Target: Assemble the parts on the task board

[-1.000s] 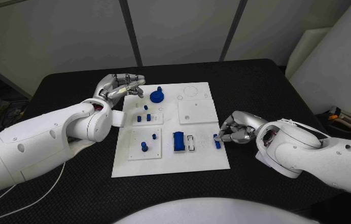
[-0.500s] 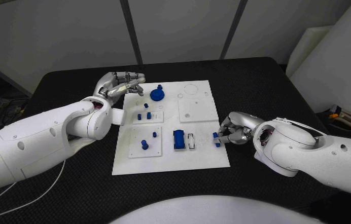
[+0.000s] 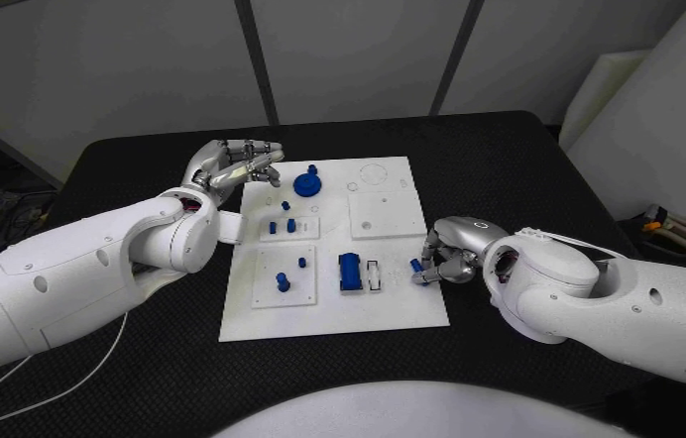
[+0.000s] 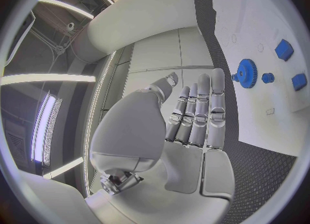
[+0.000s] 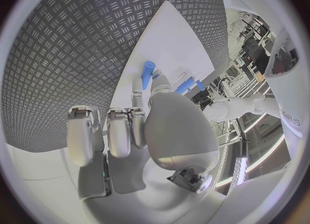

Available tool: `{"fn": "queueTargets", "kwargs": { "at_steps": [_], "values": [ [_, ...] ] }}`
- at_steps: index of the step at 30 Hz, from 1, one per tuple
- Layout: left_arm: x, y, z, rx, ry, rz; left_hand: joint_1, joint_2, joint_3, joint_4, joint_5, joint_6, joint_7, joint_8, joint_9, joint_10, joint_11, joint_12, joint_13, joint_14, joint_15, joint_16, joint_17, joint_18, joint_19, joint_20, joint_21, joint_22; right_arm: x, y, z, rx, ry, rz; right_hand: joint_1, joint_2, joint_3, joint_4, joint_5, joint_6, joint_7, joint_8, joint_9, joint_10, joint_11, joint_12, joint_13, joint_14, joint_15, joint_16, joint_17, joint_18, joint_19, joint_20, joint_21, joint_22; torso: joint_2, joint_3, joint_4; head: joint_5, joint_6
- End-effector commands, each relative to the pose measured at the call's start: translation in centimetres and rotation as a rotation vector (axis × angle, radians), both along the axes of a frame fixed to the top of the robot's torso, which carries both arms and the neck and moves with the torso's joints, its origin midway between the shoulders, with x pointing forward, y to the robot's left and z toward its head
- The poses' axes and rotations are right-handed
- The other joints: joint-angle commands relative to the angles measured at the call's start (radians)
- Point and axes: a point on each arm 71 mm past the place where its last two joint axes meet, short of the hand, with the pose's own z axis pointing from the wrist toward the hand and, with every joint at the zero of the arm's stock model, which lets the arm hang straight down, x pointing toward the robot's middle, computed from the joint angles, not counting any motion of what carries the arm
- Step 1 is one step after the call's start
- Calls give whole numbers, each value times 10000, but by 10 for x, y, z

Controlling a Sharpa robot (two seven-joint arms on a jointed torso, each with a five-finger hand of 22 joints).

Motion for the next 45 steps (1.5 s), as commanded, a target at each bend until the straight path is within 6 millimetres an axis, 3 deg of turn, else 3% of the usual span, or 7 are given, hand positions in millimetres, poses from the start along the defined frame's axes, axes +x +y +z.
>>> {"fn": "queueTargets", "kwargs": {
  "at_steps": [1, 12, 19, 23, 32, 38, 45],
  "values": [
    [0, -1, 1, -49, -79, -67, -10, 107, -42, -33, 2, -51, 13, 49, -9, -97, -6, 32, -14, -49, 23, 35, -16, -120, 55, 27, -66, -13, -1, -3, -8, -1281, 41, 137, 123, 15, -11, -52, -22, 17, 22, -51, -30, 906, -6, -50, 2433, 992, 1, 21, 2424, -51, 839, 13, -1, 2278, 3, -5, 0, 13, -9],
    [0, 0, 2, -44, -99, -44, -15, 108, -44, -31, 2, -53, 13, 51, -9, -99, -5, 36, -15, -50, 23, 36, -17, -120, 55, 27, -67, -15, 1, 2, -12, -1661, 105, 276, 372, 167, 74, -146, 23, -124, 70, -172, -37, 831, 28, -196, 2357, 984, 22, -2, 2393, -44, 823, 22, -23, 2251, -3, -6, 11, 26, -19],
    [0, 0, 2, -38, -114, -23, -28, 109, -49, -24, 2, -59, 13, 59, -9, -107, -5, 49, -18, -50, 26, 39, -20, -121, 55, 29, -69, -19, 0, 2, -12, -1360, 247, 68, 1656, 831, 1049, -773, -79, 11, -32, -296, -80, 826, -73, -205, 2356, 988, -61, 11, 2413, -50, 837, -28, -6, 2277, -2, -1, -2, 44, -21],
    [0, 0, 2, -36, -112, -20, -15, 112, -44, -33, 6, -62, 10, 65, -9, -110, -7, 59, -19, -51, 23, 41, -22, -118, 56, 28, -70, -21, -1, -2, -11, -437, 490, -607, 2190, 1092, 1866, -1173, 347, -34, 46, -489, -168, 815, -34, -219, 2352, 993, -47, 24, 2431, -54, 842, -57, 0, 2287, -5, -4, -5, 45, -22],
    [0, 0, 2, -34, -103, -19, -15, 112, -44, -33, 6, -62, 10, 65, -9, -110, -7, 59, -19, -51, 23, 41, -22, -118, 56, 28, -70, -21, -5, -6, -8, 1659, 1012, -2099, 1840, 956, 2637, -1281, 423, 75, 47, -601, -178, 824, -19, -213, 2358, 995, -17, 30, 2440, -56, 847, -17, 6, 2298, -4, -7, 17, 62, -20],
    [0, 0, 2, -35, -106, -19, -2, 112, -40, -44, 7, -66, 8, 73, -9, -116, -9, 70, -22, -51, 20, 43, -25, -117, 57, 26, -69, -22, -9, -2, -1, 2535, 842, -2451, 1183, 492, 3838, -1576, 449, 219, 41, -710, -110, 832, -26, -213, 2362, 998, -19, 38, 2451, -56, 849, -21, 7, 2303, 2, -13, 16, 104, -11],
    [-1, 0, 2, -38, -106, -26, -2, 112, -40, -44, 7, -66, 8, 73, -9, -116, -9, 70, -22, -51, 20, 43, -25, -117, 57, 26, -69, -22, -13, 9, 6, 3364, 576, -2353, 647, 230, 4224, -1581, 255, 299, -2, -741, -60, 866, -50, -153, 2394, 1006, -37, 61, 2483, -65, 869, -29, 32, 2337, 8, -8, 2, 137, -16]
  ]
}}
